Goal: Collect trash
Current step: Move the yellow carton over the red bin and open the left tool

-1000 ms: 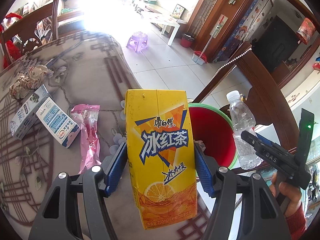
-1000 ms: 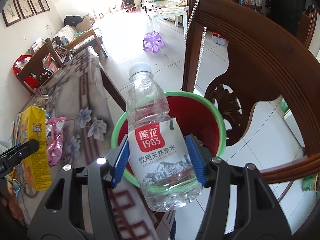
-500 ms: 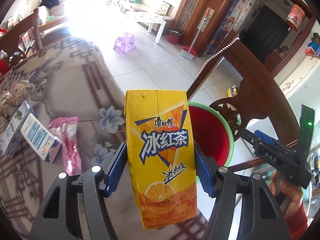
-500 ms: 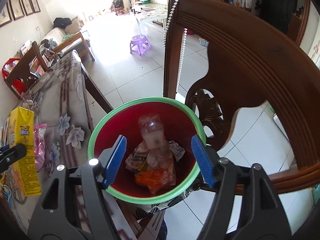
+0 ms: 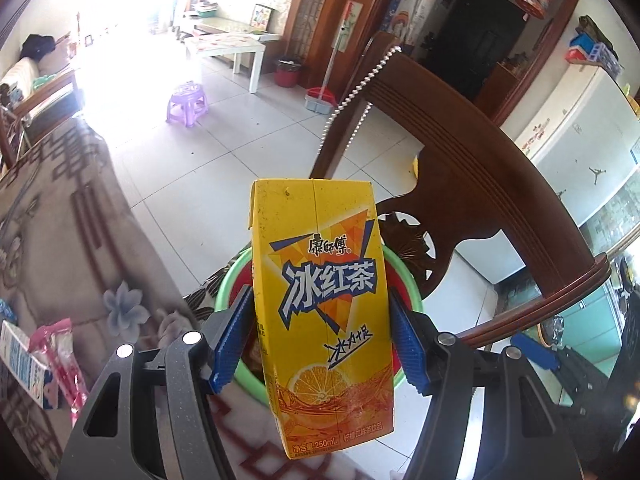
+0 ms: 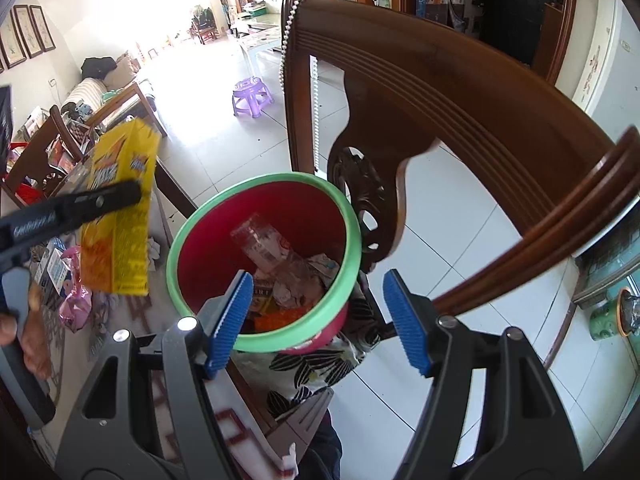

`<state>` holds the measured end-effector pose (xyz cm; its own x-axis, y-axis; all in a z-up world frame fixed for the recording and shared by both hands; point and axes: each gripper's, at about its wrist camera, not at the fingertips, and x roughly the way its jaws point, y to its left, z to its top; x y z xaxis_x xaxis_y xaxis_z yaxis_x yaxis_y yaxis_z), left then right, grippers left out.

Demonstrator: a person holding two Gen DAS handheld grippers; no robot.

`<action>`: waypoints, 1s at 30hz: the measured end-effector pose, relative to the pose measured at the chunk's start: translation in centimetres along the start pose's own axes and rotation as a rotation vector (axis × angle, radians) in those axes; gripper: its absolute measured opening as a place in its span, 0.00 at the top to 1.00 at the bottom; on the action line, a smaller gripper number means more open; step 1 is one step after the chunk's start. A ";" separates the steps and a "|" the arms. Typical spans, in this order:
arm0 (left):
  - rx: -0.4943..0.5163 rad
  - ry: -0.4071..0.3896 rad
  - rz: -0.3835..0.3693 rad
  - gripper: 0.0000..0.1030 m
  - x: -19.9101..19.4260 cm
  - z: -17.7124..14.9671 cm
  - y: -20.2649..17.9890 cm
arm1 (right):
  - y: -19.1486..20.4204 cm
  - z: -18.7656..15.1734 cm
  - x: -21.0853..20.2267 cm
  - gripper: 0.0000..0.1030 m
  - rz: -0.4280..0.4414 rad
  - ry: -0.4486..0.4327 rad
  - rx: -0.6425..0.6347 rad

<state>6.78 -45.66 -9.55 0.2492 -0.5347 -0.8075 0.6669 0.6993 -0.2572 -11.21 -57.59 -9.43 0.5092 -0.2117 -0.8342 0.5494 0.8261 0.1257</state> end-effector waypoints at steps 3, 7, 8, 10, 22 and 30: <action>0.029 -0.005 -0.008 0.40 0.2 0.4 -1.1 | -0.1 -0.5 -0.1 0.36 -0.003 0.007 0.011; 0.048 -0.001 -0.015 0.40 0.7 0.8 -1.7 | -0.1 -1.0 -0.2 0.36 -0.007 0.011 0.010; 0.049 0.000 -0.016 0.40 0.8 0.8 -1.8 | -0.1 -1.0 -0.2 0.36 -0.007 0.013 0.012; 0.056 0.000 -0.016 0.40 1.1 1.0 -1.9 | -0.1 -1.1 -0.2 0.36 -0.005 0.016 0.014; 0.057 -0.023 -0.008 0.25 1.2 1.1 -1.6 | 1.4 -0.9 -0.1 0.36 0.009 0.018 -0.013; 0.018 -0.058 -0.003 0.25 -2.4 -0.4 0.2 | 2.7 -1.5 -0.8 0.36 0.016 0.014 -0.040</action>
<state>6.05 -44.02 -7.88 0.2869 -0.5639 -0.7744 0.6803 0.6891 -0.2498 -11.14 -54.37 -9.19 0.5082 -0.1914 -0.8397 0.5143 0.8495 0.1176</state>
